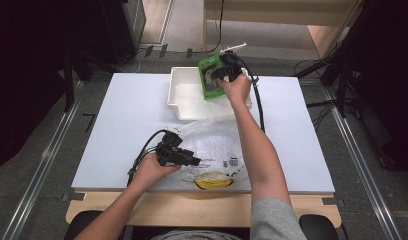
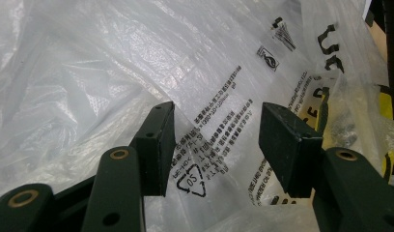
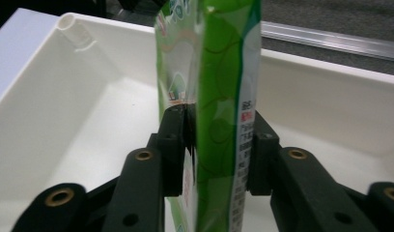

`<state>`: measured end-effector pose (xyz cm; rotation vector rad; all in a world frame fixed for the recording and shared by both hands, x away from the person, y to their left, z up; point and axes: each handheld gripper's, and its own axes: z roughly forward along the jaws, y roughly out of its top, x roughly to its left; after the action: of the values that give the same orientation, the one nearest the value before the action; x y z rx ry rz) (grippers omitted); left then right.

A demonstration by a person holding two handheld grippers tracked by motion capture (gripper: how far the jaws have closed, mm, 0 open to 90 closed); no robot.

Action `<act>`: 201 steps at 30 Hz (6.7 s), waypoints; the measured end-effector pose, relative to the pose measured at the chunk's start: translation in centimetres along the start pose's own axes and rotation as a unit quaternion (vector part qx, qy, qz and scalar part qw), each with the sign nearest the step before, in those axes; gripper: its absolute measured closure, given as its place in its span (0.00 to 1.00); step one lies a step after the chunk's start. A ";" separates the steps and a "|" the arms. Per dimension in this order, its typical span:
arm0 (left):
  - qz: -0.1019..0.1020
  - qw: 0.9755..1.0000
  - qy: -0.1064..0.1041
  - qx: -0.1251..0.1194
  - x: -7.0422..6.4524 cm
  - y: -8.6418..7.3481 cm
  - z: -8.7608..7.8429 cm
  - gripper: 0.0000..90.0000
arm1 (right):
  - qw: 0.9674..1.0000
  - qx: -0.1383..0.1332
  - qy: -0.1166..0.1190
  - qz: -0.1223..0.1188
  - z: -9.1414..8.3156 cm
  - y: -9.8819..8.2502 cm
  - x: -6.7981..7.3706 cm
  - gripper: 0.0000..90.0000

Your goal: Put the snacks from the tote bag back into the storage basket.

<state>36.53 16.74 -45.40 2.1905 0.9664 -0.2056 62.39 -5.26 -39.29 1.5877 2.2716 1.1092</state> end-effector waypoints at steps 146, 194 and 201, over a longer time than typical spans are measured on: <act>-0.007 1.000 0.018 -0.009 0.7 0.2 -0.9 0.53 | 0.987 -0.012 0.119 -0.108 -10.8 -14.6 5.3 0.47; -0.005 1.000 0.017 -0.011 0.9 0.1 -1.2 0.49 | 0.982 0.003 0.137 -0.131 -11.1 -21.7 5.4 0.47; -0.005 1.000 0.018 -0.011 0.9 0.1 -1.2 0.48 | 0.982 0.005 0.137 -0.131 -11.0 -21.7 5.4 0.47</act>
<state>37.07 17.97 -44.82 2.1755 0.9946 -0.1602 38.30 -9.43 -44.00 1.1523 2.5683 1.3108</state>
